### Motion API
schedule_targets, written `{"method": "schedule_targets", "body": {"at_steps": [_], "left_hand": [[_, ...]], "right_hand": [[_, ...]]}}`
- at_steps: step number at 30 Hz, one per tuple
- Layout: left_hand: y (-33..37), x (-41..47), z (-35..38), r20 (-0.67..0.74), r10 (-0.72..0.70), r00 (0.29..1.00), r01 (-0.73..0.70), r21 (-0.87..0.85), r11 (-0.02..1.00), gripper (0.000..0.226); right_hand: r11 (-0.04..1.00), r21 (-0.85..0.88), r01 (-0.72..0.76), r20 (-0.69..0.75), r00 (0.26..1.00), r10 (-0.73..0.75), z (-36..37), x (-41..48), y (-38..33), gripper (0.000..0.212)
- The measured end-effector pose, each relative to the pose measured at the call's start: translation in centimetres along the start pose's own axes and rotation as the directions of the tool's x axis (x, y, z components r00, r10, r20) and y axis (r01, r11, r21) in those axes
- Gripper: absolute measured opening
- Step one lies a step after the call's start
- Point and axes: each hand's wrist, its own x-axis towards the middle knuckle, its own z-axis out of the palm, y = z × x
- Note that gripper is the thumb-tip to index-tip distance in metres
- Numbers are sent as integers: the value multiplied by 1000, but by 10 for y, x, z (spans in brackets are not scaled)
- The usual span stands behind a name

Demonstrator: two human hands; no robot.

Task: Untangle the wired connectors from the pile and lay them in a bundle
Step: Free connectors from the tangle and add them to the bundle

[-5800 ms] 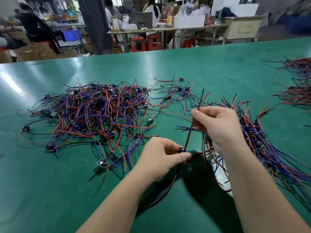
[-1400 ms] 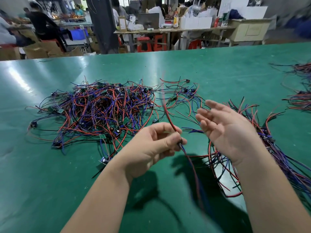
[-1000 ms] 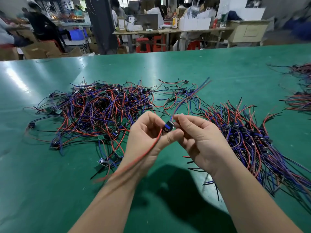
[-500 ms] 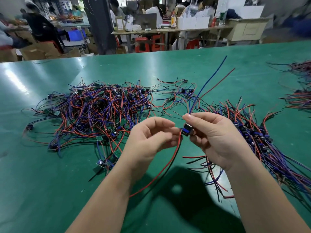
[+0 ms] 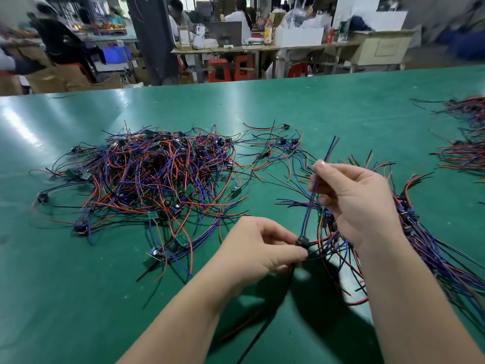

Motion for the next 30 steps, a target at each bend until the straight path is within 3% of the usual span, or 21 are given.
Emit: {"method": "schedule_targets", "body": {"at_steps": [4, 7, 10, 12, 13, 15, 18, 21, 25, 28, 30], "left_hand": [[0, -2, -3, 126, -112, 986, 106, 49, 993, 19], [3, -3, -11, 190, -119, 974, 120, 8, 993, 19], [4, -2, -13, 153, -88, 984, 101, -82, 991, 14], [4, 2, -13, 60, -55, 997, 64, -154, 986, 10], [4, 4, -13, 12, -42, 999, 43, -187, 981, 13], [4, 8, -15, -69, -31, 997, 15, -228, 974, 28], [3, 9, -18, -155, -25, 988, -17, -264, 964, 41], [2, 10, -21, -170, -21, 985, -27, -274, 961, 37], [2, 11, -22, -207, 0, 978, -60, -282, 958, 28], [2, 11, -22, -178, 40, 983, -86, -259, 962, 15], [3, 11, -21, -151, 41, 988, -80, -263, 962, 22]], "right_hand": [[997, -15, 70, -76, 995, -71, -13, 6, -6, 21], [994, -36, 106, -88, 990, -108, -16, 8, -5, 29], [998, -3, 55, -84, 995, -55, -15, 12, -4, 33], [996, -84, 42, -85, 995, -49, -15, 14, -3, 30], [980, -187, 62, -40, 997, -70, -16, 13, -1, 23], [887, -434, 155, 191, 978, -77, -16, 7, 3, 9], [750, -587, 304, 510, 858, 51, -7, -5, 10, 14], [709, -594, 380, 544, 839, 7, -2, -8, 14, 18], [726, -580, 370, 580, 813, 49, -3, -10, 15, 26], [656, -625, 423, 542, 840, -25, 0, -11, 16, 27], [615, -655, 439, 499, 862, -84, 1, -8, 16, 22]]}}
